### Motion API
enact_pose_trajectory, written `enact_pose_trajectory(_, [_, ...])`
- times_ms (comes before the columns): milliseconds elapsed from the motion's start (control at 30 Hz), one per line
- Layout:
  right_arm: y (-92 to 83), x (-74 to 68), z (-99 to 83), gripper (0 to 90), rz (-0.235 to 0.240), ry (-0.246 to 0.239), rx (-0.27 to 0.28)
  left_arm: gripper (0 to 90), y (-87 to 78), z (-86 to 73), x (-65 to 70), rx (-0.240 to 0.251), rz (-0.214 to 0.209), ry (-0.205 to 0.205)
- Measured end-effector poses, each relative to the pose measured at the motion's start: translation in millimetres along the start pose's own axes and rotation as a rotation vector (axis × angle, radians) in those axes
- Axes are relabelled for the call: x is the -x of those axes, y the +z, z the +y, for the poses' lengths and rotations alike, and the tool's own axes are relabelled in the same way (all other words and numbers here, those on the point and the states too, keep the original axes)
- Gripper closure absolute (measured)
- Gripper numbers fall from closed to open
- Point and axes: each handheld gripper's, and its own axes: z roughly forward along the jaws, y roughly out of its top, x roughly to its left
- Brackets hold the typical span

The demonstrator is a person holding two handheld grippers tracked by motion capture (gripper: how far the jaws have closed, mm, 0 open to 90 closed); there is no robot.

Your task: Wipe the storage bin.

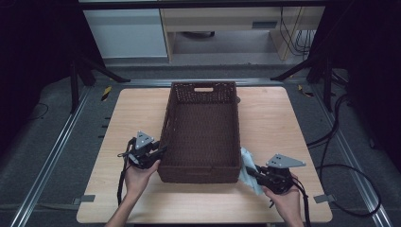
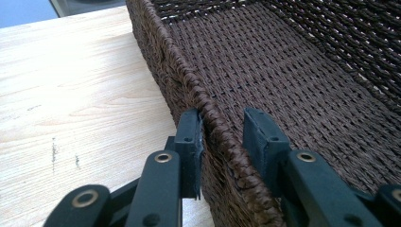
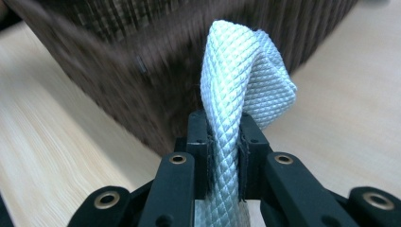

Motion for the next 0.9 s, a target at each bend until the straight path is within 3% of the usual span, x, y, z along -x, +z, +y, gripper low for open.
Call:
enact_pose_trajectory(67, [-6.5,-3.4,3.4,79.2,0.004,-0.010,0.020,67.3,0.0,0.0,0.0,0.000,0.000,0.000])
enact_pose_trajectory(167, [-4.9,-7.5,0.6,79.3,0.011,-0.025,-0.004,67.3,-0.1,0.0,0.2,0.000,0.001,0.001])
enact_pose_trajectory(433, [15.3,-15.6,-20.7,79.2,0.006,-0.013,-0.143,67.3,-0.3,-0.1,0.4,-0.002,0.004,0.003])
enact_pose_trajectory(633, [27.1,-8.9,-36.2,79.2,-0.010,0.027,-0.229,67.3,-0.2,-0.1,0.3,-0.001,0.003,0.002])
enact_pose_trajectory(733, [25.1,-8.5,-35.3,79.3,0.003,0.033,-0.213,67.3,-0.1,-0.1,0.2,-0.001,0.002,0.003])
enact_pose_trajectory(900, [5.2,-14.1,-16.1,79.2,0.008,0.013,-0.085,67.3,-0.2,0.0,0.3,-0.001,0.003,0.003])
